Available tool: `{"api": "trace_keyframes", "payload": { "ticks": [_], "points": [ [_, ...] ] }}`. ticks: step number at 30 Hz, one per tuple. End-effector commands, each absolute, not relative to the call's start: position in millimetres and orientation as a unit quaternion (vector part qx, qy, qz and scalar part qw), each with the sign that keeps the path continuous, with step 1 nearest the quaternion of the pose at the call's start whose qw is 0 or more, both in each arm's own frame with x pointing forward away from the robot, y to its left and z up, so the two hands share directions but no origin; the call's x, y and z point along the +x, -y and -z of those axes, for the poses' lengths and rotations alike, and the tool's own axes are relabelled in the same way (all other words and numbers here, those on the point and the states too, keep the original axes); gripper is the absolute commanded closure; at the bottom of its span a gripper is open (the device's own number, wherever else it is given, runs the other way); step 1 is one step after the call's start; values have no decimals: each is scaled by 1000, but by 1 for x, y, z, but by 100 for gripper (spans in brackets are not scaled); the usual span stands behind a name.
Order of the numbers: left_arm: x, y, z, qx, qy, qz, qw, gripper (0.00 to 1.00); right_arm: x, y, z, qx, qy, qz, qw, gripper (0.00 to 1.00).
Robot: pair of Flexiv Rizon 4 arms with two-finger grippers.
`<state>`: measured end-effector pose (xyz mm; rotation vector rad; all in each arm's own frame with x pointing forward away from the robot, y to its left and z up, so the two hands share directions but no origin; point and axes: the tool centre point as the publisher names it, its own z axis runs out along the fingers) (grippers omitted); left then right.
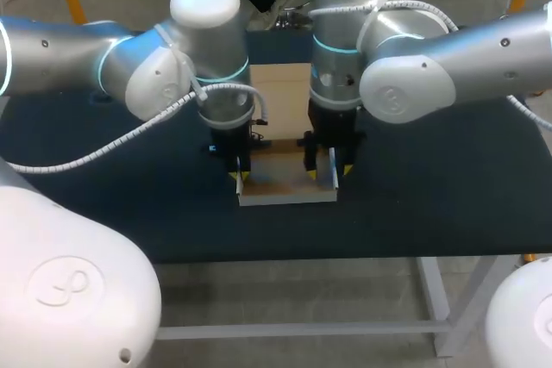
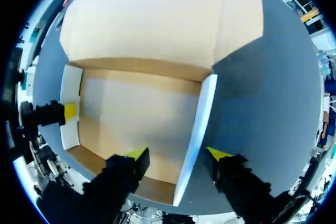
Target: Assemble the packaging by folding the flat box into shape, placing the metal phone stand inside, and closing the box properly
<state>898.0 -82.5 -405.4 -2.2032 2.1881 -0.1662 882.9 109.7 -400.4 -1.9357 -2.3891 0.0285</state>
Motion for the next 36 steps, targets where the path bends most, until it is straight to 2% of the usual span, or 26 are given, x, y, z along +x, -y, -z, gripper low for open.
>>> {"api": "trace_keyframes", "payload": {
  "ticks": [1,16,36],
  "points": [
    [900,86,413,-710,-702,45,34,100,871,-101,389,-603,797,16,33,0],
    [900,83,411,-707,-703,62,42,100,840,-70,352,-409,900,151,4,0],
    [899,77,407,-709,-699,68,71,100,805,-41,325,-278,914,293,-30,0]
  ]
}}
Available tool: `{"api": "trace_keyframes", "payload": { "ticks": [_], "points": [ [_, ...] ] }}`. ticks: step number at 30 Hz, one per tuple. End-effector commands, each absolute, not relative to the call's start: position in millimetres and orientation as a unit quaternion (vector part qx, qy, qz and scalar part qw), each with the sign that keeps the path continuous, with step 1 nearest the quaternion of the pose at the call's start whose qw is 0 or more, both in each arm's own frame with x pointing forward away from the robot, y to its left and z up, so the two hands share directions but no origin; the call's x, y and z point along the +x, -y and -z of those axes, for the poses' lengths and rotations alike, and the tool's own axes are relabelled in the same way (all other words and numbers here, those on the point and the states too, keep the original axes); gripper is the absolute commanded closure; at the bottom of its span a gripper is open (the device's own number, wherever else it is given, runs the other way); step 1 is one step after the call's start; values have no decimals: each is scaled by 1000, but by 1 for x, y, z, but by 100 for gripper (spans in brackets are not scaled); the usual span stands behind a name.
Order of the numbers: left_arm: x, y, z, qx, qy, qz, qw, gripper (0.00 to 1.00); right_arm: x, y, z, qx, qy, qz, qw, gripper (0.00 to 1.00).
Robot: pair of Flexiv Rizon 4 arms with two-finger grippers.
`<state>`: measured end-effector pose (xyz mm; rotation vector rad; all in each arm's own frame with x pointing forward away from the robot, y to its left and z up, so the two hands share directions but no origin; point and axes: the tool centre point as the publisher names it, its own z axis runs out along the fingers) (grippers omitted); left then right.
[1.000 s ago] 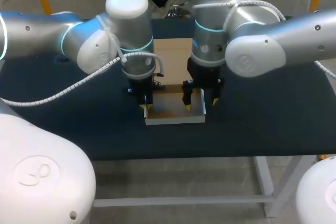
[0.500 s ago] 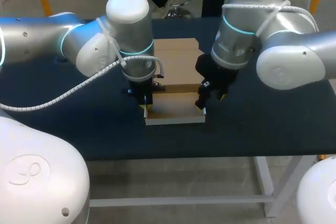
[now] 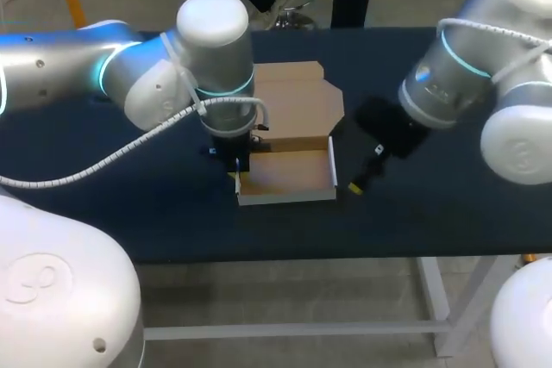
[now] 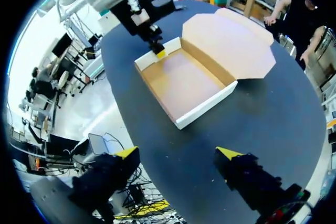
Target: Assemble the packaging by folding the flat box into shape, placing the metal phone stand inside, and closing the box properly
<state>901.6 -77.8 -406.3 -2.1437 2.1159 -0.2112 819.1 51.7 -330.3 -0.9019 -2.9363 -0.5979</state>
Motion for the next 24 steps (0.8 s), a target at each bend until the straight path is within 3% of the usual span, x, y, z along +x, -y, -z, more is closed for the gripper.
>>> {"api": "trace_keyframes", "payload": {
  "ticks": [1,24],
  "points": [
    [899,77,407,-707,-700,66,76,100,803,-40,324,-273,915,295,-31,0],
    [898,61,413,-686,-707,12,174,100,794,-33,321,-206,921,327,-40,0]
  ]
}}
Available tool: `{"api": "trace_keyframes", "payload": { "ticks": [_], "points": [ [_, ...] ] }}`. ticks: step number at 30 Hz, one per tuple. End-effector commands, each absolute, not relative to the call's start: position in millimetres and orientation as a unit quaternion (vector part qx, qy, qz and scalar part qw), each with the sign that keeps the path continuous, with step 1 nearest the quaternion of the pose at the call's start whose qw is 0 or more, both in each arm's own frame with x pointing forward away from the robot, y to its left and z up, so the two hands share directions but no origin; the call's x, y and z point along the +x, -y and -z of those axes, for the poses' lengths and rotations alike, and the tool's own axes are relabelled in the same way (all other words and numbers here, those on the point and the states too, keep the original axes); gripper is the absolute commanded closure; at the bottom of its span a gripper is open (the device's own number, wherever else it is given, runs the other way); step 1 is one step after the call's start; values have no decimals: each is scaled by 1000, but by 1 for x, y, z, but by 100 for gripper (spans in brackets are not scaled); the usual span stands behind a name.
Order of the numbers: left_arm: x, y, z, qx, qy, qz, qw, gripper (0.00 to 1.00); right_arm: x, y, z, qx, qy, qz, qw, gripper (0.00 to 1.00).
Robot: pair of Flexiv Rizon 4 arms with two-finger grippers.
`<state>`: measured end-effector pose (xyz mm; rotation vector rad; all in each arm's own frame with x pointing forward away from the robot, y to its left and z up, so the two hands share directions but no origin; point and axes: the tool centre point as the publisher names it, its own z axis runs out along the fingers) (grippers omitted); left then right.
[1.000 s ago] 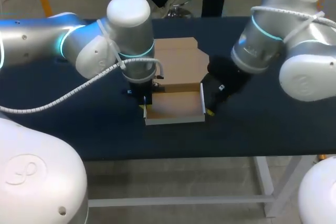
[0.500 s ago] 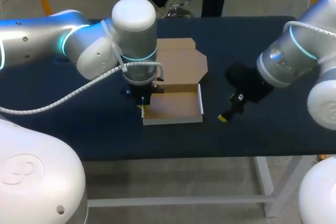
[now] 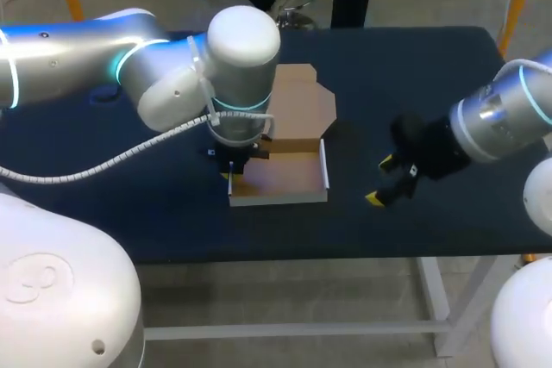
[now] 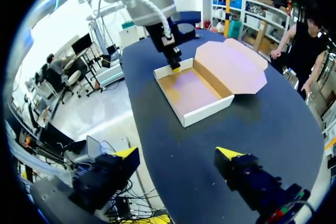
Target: Assemble the packaging by folding the flat box into shape, placing the metal phone stand inside, and closing the box properly
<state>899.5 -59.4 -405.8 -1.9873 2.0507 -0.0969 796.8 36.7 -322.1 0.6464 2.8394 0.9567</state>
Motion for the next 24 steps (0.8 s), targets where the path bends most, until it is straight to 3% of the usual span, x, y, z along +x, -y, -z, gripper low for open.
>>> {"api": "trace_keyframes", "payload": {
  "ticks": [1,11,24],
  "points": [
    [899,61,414,-685,-706,10,182,100,794,-34,321,204,-922,-327,41,0],
    [901,53,418,-673,-706,-18,221,100,793,-35,320,196,-924,-325,43,0],
    [901,53,414,-693,-706,32,140,100,793,-38,320,203,-925,-319,38,0]
  ]
}}
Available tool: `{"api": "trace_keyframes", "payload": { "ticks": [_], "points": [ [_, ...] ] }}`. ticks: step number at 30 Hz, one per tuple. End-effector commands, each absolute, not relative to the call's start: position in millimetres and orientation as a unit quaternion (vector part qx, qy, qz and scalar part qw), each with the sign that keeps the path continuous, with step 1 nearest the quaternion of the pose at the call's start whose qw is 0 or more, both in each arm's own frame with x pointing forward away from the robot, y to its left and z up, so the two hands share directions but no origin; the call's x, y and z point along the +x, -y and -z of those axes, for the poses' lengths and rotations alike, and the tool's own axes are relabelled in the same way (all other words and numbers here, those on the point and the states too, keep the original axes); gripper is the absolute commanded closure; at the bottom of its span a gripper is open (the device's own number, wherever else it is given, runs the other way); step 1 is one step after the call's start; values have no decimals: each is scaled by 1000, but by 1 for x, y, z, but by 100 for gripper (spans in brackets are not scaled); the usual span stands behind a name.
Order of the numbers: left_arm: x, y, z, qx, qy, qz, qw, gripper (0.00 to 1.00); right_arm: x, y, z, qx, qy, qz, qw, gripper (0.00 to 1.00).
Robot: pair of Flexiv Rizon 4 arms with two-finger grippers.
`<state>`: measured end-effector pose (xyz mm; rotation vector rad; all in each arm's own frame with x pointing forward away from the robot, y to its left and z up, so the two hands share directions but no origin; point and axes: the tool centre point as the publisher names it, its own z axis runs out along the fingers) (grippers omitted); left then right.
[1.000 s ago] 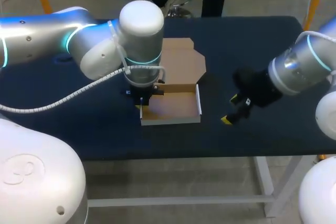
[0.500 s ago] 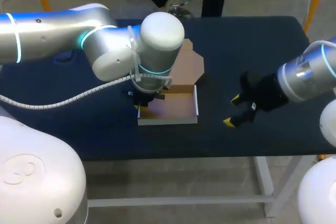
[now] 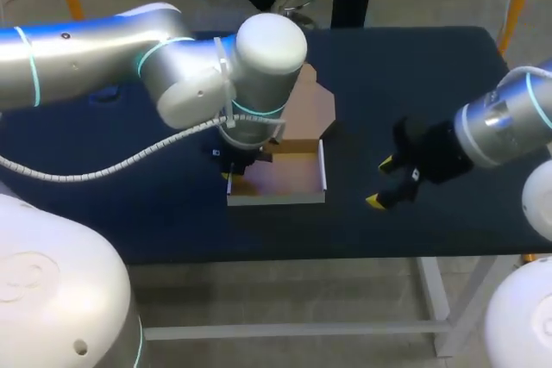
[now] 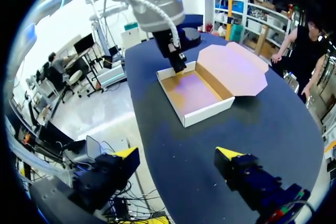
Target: Assemble the packaging by folding the flat box into shape, placing the metal phone stand inside, and closing the box properly
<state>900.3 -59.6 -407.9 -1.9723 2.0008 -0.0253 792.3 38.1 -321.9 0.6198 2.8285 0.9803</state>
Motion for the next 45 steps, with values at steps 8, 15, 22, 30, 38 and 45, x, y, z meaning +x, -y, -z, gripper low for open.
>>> {"api": "trace_keyframes", "payload": {
  "ticks": [8,15,22,30,38,45],
  "points": [
    [899,54,407,-700,-704,67,96,72,795,-39,321,206,-925,-317,35,0],
    [895,58,394,-702,-701,113,41,19,796,-41,321,208,-926,-312,33,0],
    [885,61,375,-681,-710,178,8,0,796,-43,321,211,-926,-310,35,0],
    [859,52,331,-620,-727,283,-79,0,796,-39,319,222,-924,-310,35,0],
    [825,29,291,-535,-759,329,-171,0,794,-35,317,230,-922,-309,35,0],
    [801,15,280,-461,-801,345,-163,0,791,-31,315,237,-922,-304,35,0]
  ]
}}
